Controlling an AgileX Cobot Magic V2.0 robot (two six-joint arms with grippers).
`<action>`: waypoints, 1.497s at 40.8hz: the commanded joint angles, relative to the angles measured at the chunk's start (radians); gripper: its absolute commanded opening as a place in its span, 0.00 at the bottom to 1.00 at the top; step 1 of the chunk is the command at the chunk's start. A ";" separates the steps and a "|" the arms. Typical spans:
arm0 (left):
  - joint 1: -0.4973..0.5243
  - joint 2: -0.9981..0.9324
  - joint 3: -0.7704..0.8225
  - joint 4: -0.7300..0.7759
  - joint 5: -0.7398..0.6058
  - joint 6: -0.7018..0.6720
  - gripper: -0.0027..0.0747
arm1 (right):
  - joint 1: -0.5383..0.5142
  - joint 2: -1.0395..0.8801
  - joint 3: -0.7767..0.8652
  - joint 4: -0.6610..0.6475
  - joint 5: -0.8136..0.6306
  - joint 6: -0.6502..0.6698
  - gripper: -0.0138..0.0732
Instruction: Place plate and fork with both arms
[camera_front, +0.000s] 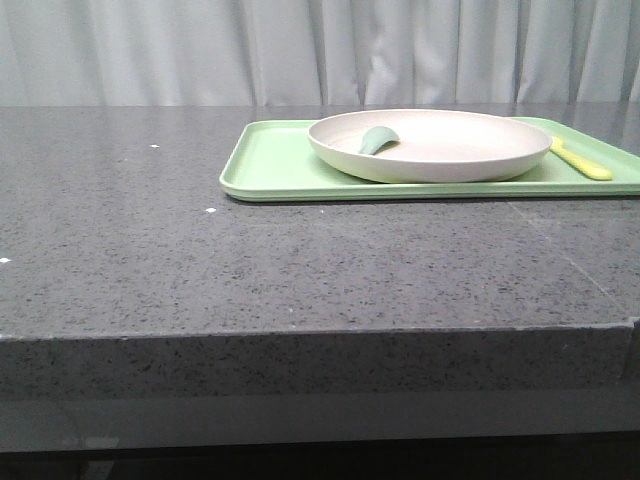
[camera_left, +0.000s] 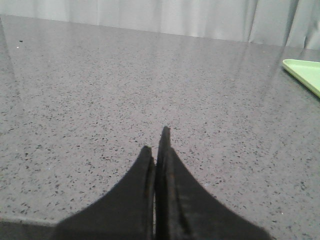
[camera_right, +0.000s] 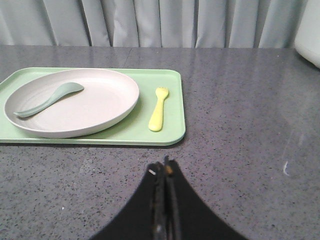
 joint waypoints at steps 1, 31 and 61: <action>0.000 -0.020 0.005 -0.001 -0.088 0.000 0.01 | 0.001 0.010 -0.025 -0.002 -0.089 -0.011 0.08; 0.000 -0.020 0.005 -0.001 -0.088 0.000 0.01 | 0.020 -0.083 0.276 -0.002 -0.331 -0.011 0.08; 0.000 -0.020 0.005 -0.001 -0.088 0.000 0.01 | 0.020 -0.186 0.383 -0.001 -0.259 -0.011 0.08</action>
